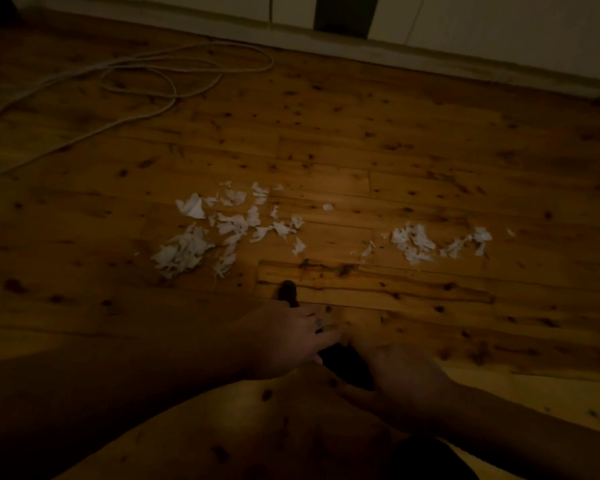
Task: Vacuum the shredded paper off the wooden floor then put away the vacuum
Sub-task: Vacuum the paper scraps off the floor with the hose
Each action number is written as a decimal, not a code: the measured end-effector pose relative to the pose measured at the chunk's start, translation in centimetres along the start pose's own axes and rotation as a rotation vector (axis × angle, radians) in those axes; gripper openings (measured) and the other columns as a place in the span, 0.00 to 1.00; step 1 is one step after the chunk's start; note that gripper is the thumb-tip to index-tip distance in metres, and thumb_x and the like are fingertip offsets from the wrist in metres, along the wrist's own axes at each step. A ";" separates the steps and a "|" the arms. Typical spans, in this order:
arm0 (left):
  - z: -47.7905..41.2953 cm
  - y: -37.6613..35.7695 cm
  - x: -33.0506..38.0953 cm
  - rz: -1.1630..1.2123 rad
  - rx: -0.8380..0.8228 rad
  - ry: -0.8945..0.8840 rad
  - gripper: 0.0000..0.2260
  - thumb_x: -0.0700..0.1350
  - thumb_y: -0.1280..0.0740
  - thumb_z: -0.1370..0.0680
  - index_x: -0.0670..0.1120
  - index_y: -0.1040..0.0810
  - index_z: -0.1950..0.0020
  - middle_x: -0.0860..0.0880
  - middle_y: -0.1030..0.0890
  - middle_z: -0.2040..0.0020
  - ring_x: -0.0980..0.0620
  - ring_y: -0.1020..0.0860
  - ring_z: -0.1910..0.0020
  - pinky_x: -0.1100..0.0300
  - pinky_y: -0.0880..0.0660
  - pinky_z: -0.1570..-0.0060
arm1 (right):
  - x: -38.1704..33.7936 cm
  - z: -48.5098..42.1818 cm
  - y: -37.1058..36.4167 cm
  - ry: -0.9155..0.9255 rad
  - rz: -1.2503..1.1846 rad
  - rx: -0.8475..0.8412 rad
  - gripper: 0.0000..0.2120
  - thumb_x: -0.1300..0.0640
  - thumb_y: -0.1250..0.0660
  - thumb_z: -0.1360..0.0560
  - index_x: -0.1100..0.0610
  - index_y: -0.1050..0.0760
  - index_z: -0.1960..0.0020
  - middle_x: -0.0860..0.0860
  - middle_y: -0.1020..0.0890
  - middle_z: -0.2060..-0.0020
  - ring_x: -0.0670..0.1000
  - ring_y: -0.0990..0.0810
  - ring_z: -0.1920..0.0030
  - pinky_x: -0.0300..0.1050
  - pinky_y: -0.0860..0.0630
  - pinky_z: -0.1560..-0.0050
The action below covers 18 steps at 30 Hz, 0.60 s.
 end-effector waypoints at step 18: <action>6.6 -1.3 -2.5 -0.074 -0.055 0.102 0.21 0.52 0.41 0.19 0.46 0.35 0.28 0.42 0.24 0.39 0.43 0.24 0.45 0.46 0.22 0.59 | -5.6 -3.3 0.0 0.095 -0.130 0.016 0.30 0.36 0.42 0.23 0.45 0.44 0.25 0.48 0.22 0.41 0.50 0.22 0.48 0.45 0.25 0.52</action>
Point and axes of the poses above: each hand's wrist, its own z-axis away from the middle knuckle, its own y-axis out of the back of the hand, x = y × z, the point moved 5 cm from there along -z, towards the middle knuckle
